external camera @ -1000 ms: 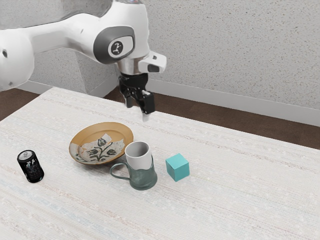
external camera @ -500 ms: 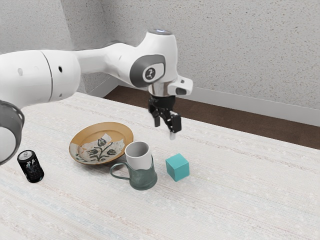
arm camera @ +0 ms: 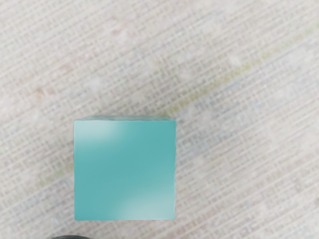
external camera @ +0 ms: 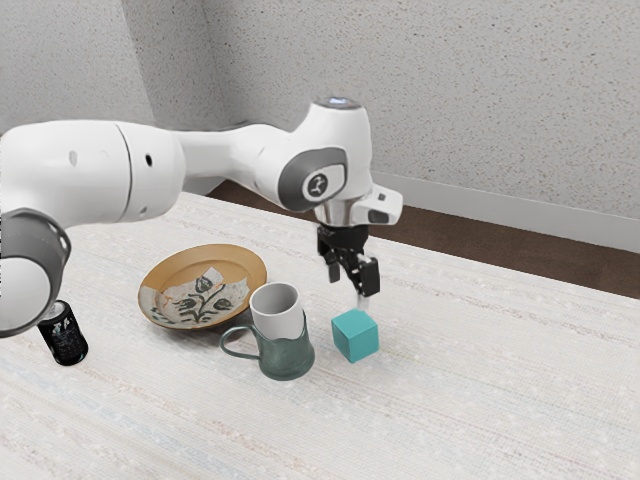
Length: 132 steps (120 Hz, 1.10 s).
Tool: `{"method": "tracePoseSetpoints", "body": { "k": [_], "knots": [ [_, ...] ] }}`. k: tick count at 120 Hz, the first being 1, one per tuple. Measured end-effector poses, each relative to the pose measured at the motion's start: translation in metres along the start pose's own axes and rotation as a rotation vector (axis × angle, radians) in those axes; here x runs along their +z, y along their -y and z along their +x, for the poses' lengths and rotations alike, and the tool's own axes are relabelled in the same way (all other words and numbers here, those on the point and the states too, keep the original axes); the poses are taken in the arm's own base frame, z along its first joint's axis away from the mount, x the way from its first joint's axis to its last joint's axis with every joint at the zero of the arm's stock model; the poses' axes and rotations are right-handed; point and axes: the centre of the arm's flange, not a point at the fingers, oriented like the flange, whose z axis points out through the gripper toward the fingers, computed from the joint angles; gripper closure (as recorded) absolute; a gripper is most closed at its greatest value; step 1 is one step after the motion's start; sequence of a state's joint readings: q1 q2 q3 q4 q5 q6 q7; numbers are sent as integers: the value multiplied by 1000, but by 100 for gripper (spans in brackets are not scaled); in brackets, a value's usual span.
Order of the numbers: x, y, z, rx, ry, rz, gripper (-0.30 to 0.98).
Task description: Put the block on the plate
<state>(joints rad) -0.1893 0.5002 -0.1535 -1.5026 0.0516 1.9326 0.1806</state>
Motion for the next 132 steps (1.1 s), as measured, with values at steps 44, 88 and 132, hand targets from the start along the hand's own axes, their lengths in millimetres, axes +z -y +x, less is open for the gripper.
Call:
{"method": "tracePoseSetpoints", "body": {
  "k": [44, 88, 132],
  "knots": [
    [16, 27, 2, -34, -20, -10, 0],
    [37, 27, 7, -29, -14, -22, 0],
    [66, 20, 15, -15, -14, -31, 0]
  ]
}}
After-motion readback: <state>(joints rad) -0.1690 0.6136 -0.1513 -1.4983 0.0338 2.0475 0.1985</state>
